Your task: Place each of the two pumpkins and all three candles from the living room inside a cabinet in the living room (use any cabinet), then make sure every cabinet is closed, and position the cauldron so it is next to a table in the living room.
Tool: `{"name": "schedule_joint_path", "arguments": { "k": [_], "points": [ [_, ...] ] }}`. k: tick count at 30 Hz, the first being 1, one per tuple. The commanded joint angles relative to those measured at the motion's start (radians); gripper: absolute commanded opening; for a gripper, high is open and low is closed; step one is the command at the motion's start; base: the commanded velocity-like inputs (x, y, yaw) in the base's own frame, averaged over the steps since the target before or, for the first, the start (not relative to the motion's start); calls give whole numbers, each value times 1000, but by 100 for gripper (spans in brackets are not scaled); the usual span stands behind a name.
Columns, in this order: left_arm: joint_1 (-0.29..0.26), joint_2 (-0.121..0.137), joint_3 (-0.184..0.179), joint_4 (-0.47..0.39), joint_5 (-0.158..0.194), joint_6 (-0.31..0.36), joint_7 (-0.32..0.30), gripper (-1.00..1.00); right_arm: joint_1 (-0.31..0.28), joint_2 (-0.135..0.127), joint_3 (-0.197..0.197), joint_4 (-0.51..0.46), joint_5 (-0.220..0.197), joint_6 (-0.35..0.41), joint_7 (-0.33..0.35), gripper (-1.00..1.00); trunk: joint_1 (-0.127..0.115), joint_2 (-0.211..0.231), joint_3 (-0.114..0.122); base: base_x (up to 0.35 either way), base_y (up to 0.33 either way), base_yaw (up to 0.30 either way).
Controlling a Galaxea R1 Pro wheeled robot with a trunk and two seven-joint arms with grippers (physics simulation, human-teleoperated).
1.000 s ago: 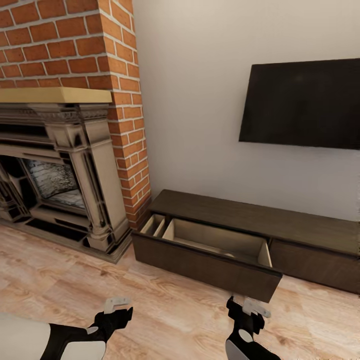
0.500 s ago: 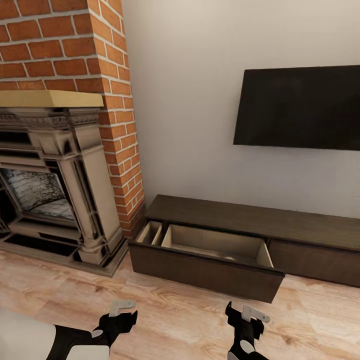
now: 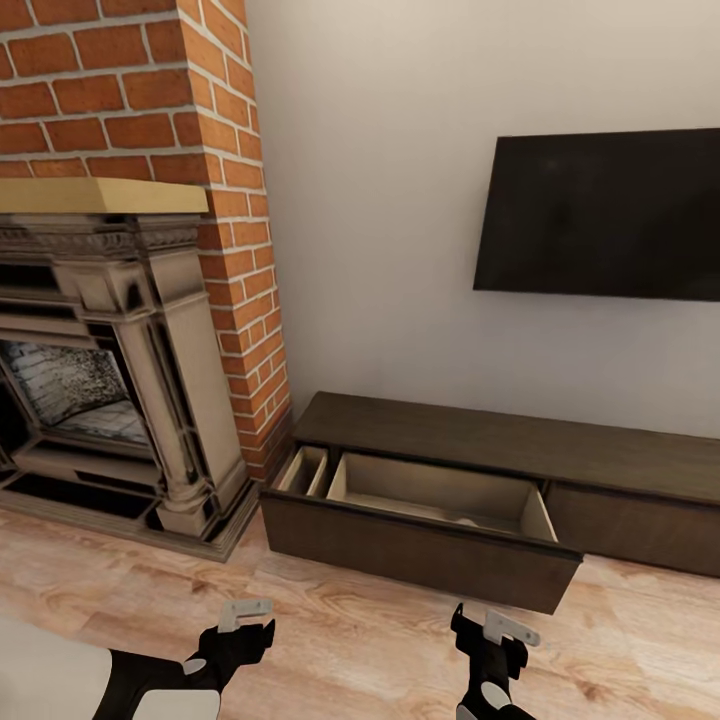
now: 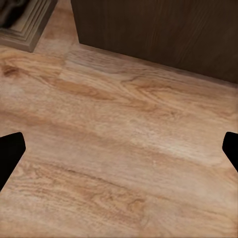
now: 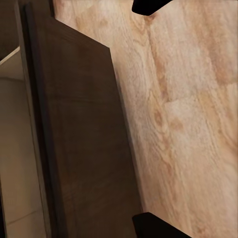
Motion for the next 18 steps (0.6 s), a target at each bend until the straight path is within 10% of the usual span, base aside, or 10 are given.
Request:
{"name": "schedule_joint_path", "arguments": {
  "k": [1, 18],
  "points": [
    [-2, 0, -3, -2, 4, -6, 3, 100, -2, -1, 9, -2, -8, -4, -5, 100, 4, -8, -4, 1, 1, 0],
    [-2, -40, -3, 43, 43, 0, 9, 100, -2, 35, -42, 116, -8, -102, 68, 100, 69, -127, -58, 0, 0, -8]
  ]
}}
